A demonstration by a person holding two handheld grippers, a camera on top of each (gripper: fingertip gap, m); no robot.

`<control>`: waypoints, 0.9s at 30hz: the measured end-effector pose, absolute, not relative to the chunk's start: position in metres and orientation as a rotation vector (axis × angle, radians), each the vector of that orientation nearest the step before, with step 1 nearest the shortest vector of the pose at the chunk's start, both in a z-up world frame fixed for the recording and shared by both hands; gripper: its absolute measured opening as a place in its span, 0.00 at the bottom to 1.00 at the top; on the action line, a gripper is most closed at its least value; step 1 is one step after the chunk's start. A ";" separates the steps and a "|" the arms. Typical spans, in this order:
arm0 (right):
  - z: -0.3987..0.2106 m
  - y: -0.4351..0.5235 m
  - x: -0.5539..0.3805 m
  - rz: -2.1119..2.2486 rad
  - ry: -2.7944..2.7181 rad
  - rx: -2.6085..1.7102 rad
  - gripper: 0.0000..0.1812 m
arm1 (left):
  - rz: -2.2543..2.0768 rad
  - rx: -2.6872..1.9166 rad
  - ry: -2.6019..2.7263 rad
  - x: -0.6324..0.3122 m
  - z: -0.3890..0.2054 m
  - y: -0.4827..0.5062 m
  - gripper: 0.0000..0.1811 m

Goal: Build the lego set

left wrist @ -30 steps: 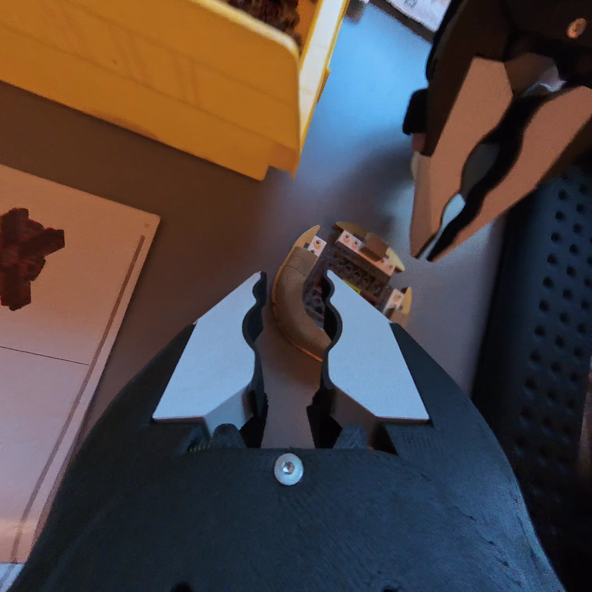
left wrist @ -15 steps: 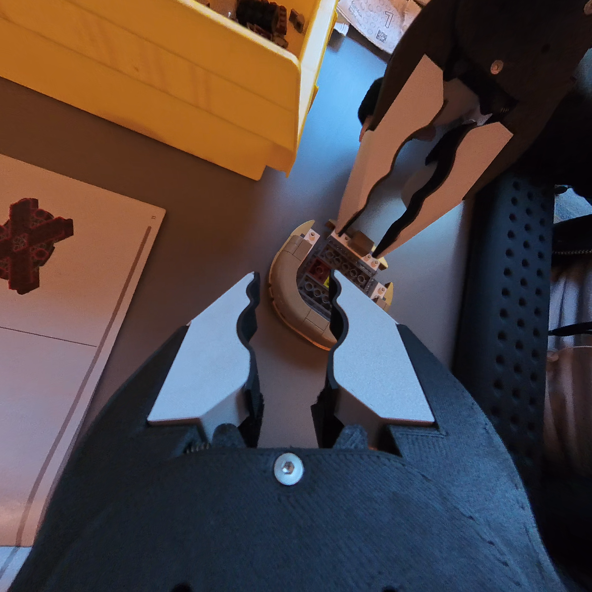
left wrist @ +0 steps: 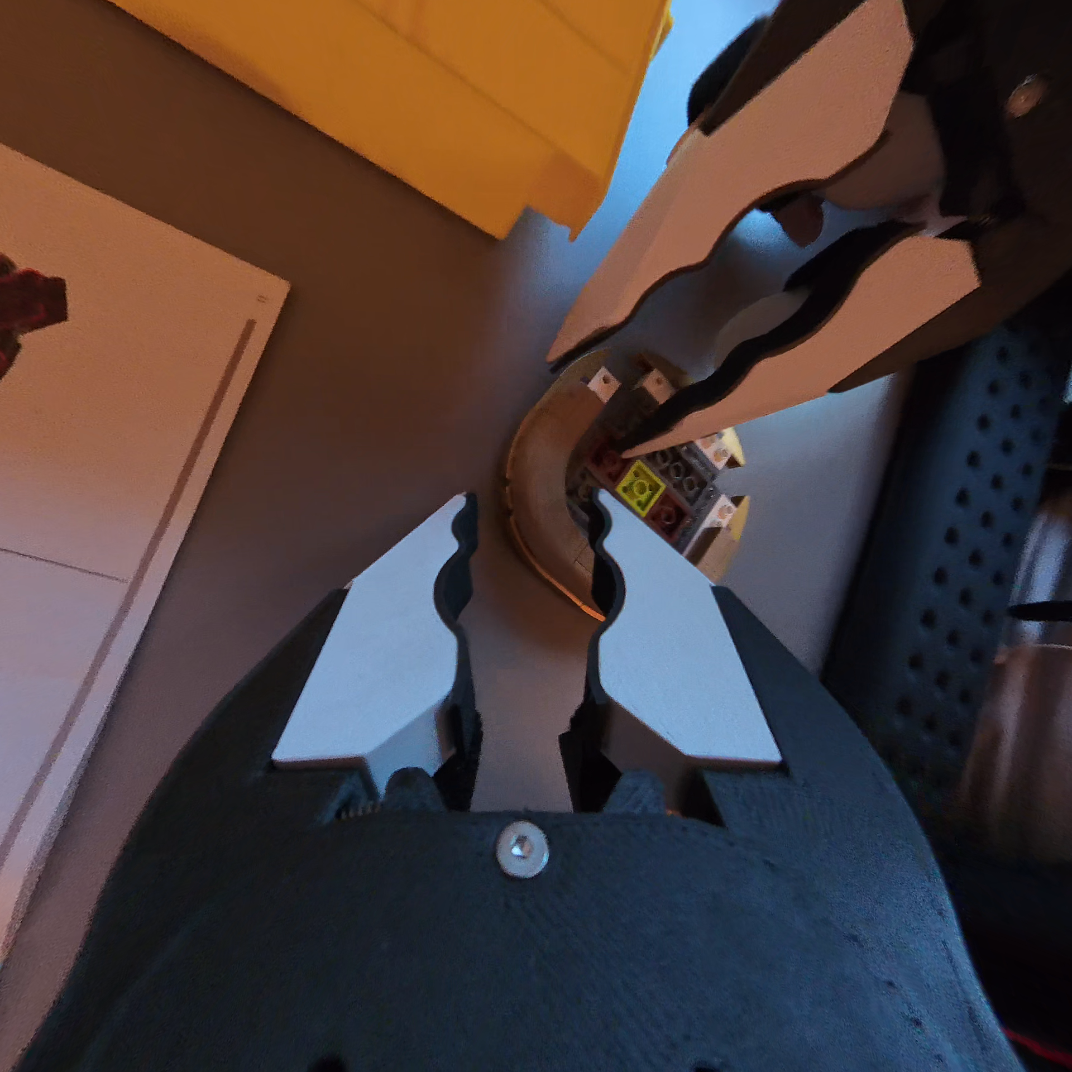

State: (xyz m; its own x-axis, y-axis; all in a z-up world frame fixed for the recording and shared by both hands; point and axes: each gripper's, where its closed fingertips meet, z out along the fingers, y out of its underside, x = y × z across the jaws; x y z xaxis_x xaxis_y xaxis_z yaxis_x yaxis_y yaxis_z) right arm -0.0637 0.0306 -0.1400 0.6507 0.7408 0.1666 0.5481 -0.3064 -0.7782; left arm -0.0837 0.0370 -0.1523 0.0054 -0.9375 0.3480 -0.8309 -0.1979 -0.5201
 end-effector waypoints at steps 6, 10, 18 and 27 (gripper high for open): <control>-0.147 0.033 -0.068 0.413 -0.925 -2.087 0.11 | -0.847 -2.012 1.943 -0.075 -0.156 0.032 0.14; -0.149 0.033 -0.064 0.444 -0.876 -2.125 0.08 | -0.773 -1.907 1.991 -0.072 -0.155 0.033 0.13; -0.149 0.029 -0.059 0.357 -0.940 -2.124 0.08 | -0.873 -1.892 1.954 -0.068 -0.153 0.032 0.10; -0.150 0.028 -0.057 0.344 -0.946 -2.137 0.08 | -0.772 -1.787 1.973 -0.060 -0.152 0.031 0.09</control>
State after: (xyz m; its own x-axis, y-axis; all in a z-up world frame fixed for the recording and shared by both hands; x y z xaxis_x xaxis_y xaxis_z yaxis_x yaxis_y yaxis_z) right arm -0.0566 0.0277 -0.1499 0.6893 0.7223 0.0560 0.5177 -0.4371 -0.7355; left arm -0.0602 0.0315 -0.1523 -0.1287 -0.9876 0.0894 -0.7861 0.0467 -0.6163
